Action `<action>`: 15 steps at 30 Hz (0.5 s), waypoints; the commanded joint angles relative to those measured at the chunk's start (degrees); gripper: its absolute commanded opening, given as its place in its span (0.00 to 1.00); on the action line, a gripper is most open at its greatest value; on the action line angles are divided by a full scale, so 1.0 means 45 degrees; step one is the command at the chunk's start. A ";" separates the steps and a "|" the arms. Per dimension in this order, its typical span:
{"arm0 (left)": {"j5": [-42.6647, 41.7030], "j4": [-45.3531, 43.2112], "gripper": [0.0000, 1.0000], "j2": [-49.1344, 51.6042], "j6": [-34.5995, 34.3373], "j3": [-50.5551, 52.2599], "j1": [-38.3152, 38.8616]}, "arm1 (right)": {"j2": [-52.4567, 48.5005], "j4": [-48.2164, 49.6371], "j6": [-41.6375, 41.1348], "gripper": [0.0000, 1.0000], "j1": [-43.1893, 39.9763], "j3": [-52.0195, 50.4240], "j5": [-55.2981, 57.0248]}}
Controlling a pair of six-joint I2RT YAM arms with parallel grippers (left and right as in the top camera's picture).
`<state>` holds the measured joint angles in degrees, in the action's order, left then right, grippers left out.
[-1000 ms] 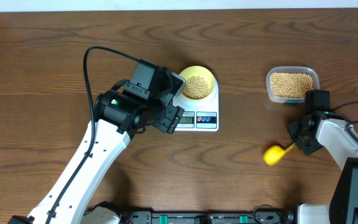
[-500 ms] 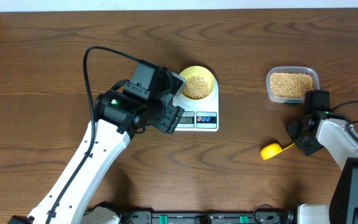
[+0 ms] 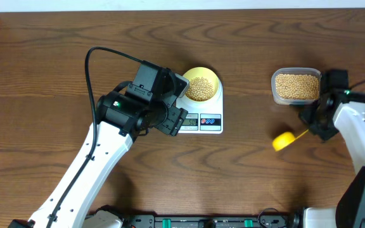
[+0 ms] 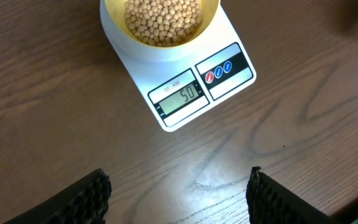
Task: Scoop item into bowl and weigh 50g on scale
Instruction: 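Lower the scoop into the tub and open the right gripper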
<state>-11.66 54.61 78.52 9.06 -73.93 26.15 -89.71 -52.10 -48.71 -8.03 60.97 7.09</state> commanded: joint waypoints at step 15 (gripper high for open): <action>0.0083 -0.0010 0.73 -0.0238 0.0121 0.0024 0.0015 | 0.0510 0.1418 0.6581 0.01 -0.0029 0.4085 0.0155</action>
<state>-11.66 54.59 78.52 9.06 -73.93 26.15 -87.53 -46.39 -27.42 -8.03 78.76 7.20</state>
